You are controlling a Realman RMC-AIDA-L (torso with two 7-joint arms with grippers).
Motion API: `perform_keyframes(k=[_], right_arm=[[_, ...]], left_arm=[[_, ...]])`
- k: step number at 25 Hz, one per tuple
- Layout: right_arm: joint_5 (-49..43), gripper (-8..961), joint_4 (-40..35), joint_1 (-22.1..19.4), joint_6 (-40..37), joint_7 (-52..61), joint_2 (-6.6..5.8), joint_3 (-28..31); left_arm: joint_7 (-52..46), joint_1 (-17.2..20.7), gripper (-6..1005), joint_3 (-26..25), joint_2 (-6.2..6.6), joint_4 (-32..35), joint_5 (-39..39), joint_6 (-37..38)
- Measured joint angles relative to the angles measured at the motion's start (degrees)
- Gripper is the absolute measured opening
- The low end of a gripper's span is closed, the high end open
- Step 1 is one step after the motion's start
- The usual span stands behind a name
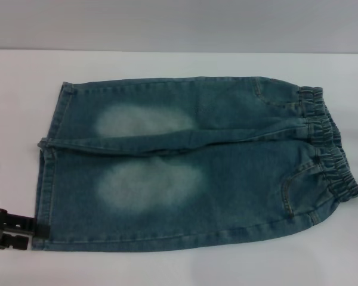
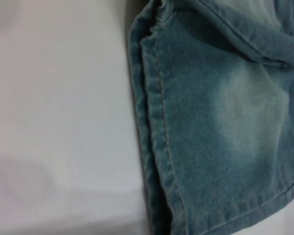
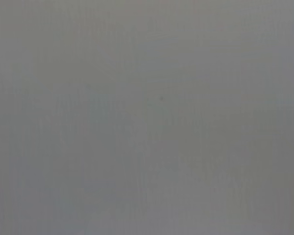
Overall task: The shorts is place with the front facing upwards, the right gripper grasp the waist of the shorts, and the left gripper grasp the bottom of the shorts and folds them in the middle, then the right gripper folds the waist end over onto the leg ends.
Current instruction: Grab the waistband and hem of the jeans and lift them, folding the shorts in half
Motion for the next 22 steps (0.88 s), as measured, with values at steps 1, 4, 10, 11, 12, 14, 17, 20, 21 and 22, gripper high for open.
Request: perform_keyframes(k=[1, 4, 10, 11, 12, 14, 17, 20, 21, 22], right_arm=[[0.1, 628, 0.0, 0.0, 0.0, 0.0, 0.00, 0.0], [0.2, 628, -0.1, 0.0, 0.0, 0.0, 0.00, 0.0], [0.3, 628, -0.3, 0.0, 0.0, 0.0, 0.00, 0.0], [0.3, 628, -0.3, 0.0, 0.0, 0.0, 0.00, 0.0], [0.3, 628, -0.3, 0.1, 0.0, 0.0, 0.00, 0.0], [0.3, 628, -0.3, 0.1, 0.0, 0.0, 0.00, 0.0], [0.3, 627, -0.3, 0.1, 0.0, 0.0, 0.00, 0.0], [0.3, 627, -0.3, 0.1, 0.0, 0.0, -0.01, 0.0], [0.3, 627, -0.3, 0.1, 0.0, 0.0, -0.02, 0.0], [0.3, 627, -0.3, 0.1, 0.0, 0.0, -0.04, 0.0]], left_arm=[[0.0, 0.0, 803, 0.0, -0.07, 0.0, 0.1, 0.0], [0.0, -0.2, 803, 0.0, -0.25, 0.0, 0.4, 0.0], [-0.1, -0.5, 802, 0.0, -0.43, -0.1, 0.5, -0.3], [-0.1, -0.6, 802, 0.0, -0.44, -0.2, 0.6, -0.5], [-0.1, -0.6, 802, 0.0, -0.44, -0.3, 0.6, -0.6], [-0.2, -0.7, 802, 0.0, -0.47, -0.4, 0.7, -0.8], [-0.2, -0.7, 801, 0.0, -0.50, -0.5, 0.7, -0.9], [-0.2, -0.8, 801, 0.0, -0.54, -0.5, 0.7, -1.3], [-0.2, -0.8, 801, 0.0, -0.54, -0.5, 0.7, -1.3], [-0.2, -0.9, 801, 0.0, -0.55, -0.6, 0.7, -1.3]])
